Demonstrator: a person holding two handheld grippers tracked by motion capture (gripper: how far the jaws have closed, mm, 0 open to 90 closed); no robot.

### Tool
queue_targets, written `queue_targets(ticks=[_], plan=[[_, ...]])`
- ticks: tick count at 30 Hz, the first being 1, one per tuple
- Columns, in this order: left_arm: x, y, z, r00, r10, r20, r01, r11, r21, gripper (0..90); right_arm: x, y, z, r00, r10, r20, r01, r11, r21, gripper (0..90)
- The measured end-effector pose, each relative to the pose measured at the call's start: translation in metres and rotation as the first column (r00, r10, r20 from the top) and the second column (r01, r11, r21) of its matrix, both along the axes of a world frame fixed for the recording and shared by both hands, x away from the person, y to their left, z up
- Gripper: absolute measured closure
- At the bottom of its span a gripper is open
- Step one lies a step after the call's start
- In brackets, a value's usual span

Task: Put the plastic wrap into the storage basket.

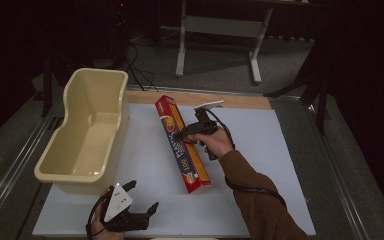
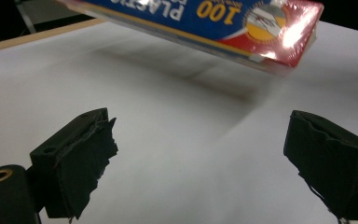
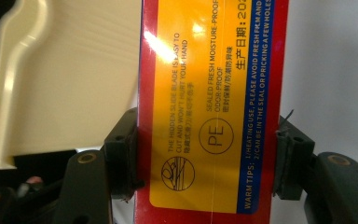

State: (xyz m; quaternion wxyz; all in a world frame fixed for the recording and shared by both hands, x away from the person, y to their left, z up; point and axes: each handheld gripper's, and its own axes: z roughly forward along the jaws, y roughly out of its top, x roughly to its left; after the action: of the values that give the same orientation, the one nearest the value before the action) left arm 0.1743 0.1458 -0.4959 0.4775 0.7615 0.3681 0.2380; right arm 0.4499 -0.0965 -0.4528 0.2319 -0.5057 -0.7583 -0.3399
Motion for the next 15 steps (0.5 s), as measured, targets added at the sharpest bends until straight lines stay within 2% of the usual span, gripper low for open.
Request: queue_targets(ticks=[5,8,15], plan=[[0.0,0.0,0.0,1.0,-0.002,0.0,0.002,1.0,-0.001,8.0,0.002,0.003,0.007,0.999,-0.044,-0.003,0.044,0.9976,0.053,39.0],[0.0,0.0,0.0,1.0,-0.002,0.0,0.002,1.0,0.0,8.0,0.003,0.005,0.012,0.9976,-0.069,-0.01,0.069,0.9928,0.097,39.0],[0.0,-0.001,0.0,1.0,-0.004,0.001,0.004,1.0,-0.002,8.0,0.0,0.012,0.026,0.9926,-0.122,0.003,0.119,0.98,0.159,39.0]])
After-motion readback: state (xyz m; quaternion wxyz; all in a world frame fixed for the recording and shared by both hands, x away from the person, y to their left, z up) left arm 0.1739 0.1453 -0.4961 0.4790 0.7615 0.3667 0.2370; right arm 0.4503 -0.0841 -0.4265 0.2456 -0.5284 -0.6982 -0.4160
